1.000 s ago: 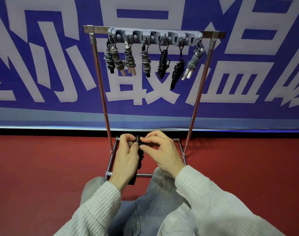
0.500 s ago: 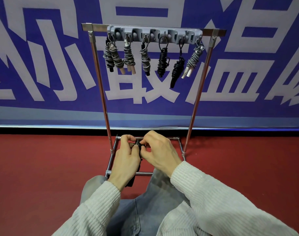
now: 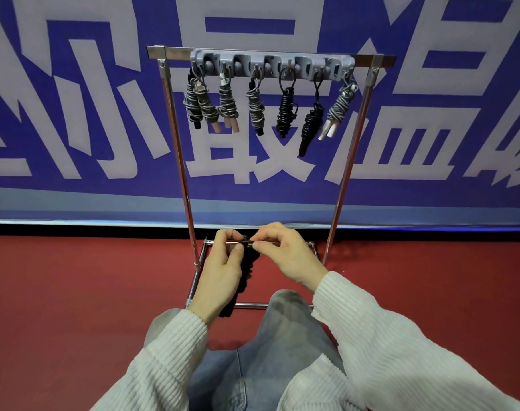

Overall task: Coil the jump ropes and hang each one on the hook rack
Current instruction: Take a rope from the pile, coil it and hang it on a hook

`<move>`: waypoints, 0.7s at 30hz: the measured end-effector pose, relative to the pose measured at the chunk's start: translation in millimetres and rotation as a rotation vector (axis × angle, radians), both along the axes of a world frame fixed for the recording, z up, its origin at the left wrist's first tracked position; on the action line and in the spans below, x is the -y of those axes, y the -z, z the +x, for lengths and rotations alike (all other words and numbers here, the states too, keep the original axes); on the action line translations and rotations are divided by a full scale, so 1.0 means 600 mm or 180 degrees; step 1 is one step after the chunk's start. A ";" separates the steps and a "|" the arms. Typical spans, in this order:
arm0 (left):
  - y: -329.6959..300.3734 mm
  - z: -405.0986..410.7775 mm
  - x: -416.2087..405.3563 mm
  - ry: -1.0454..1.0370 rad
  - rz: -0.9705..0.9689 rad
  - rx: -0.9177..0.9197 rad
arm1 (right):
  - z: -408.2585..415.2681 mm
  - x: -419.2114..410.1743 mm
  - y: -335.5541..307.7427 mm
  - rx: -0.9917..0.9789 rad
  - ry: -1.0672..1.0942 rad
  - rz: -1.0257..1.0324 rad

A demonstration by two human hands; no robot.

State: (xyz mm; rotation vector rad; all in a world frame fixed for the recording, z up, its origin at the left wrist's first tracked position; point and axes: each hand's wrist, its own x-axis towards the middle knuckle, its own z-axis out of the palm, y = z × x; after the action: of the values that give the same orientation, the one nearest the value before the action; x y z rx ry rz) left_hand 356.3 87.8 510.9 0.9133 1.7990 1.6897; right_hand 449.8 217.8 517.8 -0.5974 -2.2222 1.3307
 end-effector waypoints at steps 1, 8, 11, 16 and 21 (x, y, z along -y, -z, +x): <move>-0.002 -0.001 0.001 -0.0017 0.0062 0.0065 | 0.000 0.004 0.002 -0.0188 0.0108 -0.0061; -0.011 -0.002 0.003 -0.0185 0.0239 0.0893 | -0.003 0.029 0.007 -0.0846 0.0332 -0.0202; -0.010 -0.005 -0.002 -0.0237 0.0236 0.0938 | -0.005 0.030 0.010 -0.0902 0.0413 -0.0322; -0.012 -0.003 -0.004 -0.0249 0.0278 0.0841 | -0.003 0.032 0.005 -0.0899 0.0254 -0.0324; -0.022 0.005 -0.004 -0.0267 0.0309 0.0799 | -0.004 0.035 0.012 -0.1116 0.0311 -0.0524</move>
State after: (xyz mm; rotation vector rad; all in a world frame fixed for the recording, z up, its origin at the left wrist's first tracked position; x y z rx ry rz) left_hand 359.2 90.0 524.1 0.6383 1.6200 1.8666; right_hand 447.2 196.6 510.5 -0.4802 -1.7951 1.4524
